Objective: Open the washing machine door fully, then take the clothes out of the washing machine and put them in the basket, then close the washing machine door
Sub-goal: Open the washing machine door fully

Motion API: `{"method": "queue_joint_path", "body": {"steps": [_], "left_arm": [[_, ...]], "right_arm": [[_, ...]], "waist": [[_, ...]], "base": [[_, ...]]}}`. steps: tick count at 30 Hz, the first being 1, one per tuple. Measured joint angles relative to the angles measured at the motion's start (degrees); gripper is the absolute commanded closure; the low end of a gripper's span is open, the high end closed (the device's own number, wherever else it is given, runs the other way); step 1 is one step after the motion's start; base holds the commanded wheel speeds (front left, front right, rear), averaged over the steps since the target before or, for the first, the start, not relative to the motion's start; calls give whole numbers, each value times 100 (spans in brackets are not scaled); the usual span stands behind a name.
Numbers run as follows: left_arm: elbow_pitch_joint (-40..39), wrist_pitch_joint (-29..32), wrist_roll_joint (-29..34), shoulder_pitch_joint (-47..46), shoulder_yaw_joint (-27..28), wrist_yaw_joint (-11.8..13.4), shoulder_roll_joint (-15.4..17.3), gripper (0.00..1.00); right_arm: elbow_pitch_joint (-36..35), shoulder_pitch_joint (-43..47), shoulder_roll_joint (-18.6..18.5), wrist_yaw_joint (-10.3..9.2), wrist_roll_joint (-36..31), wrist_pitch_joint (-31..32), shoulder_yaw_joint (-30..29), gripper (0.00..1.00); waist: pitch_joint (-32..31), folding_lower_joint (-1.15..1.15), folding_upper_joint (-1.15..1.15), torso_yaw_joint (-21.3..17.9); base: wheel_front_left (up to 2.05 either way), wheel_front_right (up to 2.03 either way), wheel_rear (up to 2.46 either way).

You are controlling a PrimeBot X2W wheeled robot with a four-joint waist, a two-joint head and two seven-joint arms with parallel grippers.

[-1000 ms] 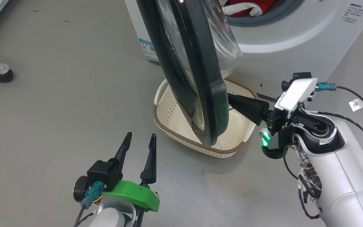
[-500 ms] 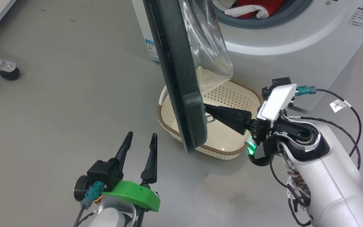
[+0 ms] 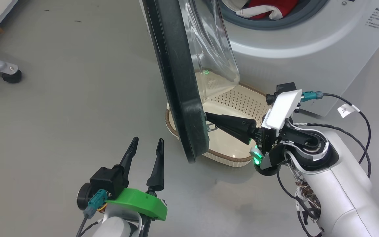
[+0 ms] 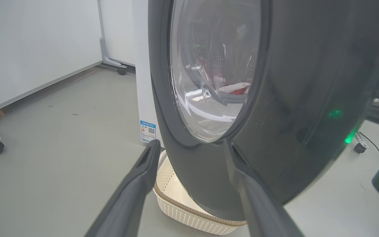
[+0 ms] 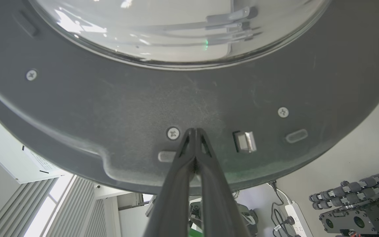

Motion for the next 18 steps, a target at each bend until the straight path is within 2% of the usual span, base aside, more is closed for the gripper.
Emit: {"method": "queue_joint_path", "body": {"steps": [18], "left_arm": [[-2,0,0,2,44,1,-1,0]], "right_arm": [[-41,29,13,-43,42,-105,233,100]], "waist": [[-8,0,0,-24]], "base": [[0,0,0]]}}
